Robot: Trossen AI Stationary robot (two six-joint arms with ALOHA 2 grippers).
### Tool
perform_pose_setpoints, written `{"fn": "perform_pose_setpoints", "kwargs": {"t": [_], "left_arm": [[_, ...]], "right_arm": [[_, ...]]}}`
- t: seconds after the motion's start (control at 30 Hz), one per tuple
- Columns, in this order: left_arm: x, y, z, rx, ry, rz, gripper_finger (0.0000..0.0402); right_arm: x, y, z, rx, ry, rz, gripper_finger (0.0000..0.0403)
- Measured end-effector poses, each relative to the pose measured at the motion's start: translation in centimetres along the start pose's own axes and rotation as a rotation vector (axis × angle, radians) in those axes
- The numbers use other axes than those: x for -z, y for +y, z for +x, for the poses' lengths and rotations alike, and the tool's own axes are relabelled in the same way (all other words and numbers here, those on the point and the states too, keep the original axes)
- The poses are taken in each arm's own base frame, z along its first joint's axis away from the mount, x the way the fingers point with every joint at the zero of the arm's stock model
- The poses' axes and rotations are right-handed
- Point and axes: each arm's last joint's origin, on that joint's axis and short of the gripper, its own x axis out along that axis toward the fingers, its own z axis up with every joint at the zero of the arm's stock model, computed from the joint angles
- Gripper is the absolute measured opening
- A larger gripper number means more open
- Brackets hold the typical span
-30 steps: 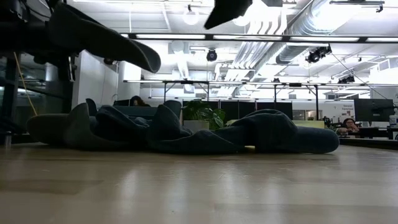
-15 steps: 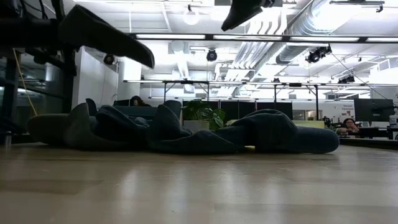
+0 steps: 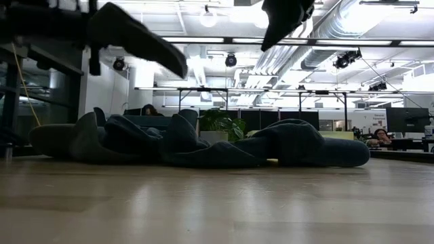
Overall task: Pick & Place hat
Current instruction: Put the right gray cap into the green bin
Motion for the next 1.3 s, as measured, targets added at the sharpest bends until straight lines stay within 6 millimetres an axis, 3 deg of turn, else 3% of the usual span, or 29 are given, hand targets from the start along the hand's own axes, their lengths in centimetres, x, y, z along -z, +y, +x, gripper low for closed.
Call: {"fn": "perform_pose_setpoints", "kwargs": {"t": [0.17, 0.37, 0.67, 1.0, 1.3], "left_arm": [[-1.0, -1.8, 3.0, -0.015, 0.041, 0.059, 0.0000], [-5.0, -2.6, 5.5, 0.001, 0.068, 0.079, 0.0000], [-11.8, -1.3, 5.8, -0.104, 0.090, -0.008, 0.0000], [-16.1, 0.6, 7.1, -0.246, 0.136, -0.058, 0.0000], [-16.7, 3.8, 8.7, -0.383, 0.179, -0.175, 0.0000]], "right_arm": [[0.4, -2.7, -0.1, -0.043, 0.067, 0.049, 0.0195], [0.8, -6.6, -1.2, -0.081, 0.072, 0.089, 0.0195], [1.7, -10.8, -2.8, -0.137, 0.046, 0.093, 0.0195], [2.1, -12.5, -2.7, -0.108, 0.059, 0.061, 0.0195], [2.2, -13.0, -2.3, -0.133, 0.077, 0.070, 0.0195]]}}
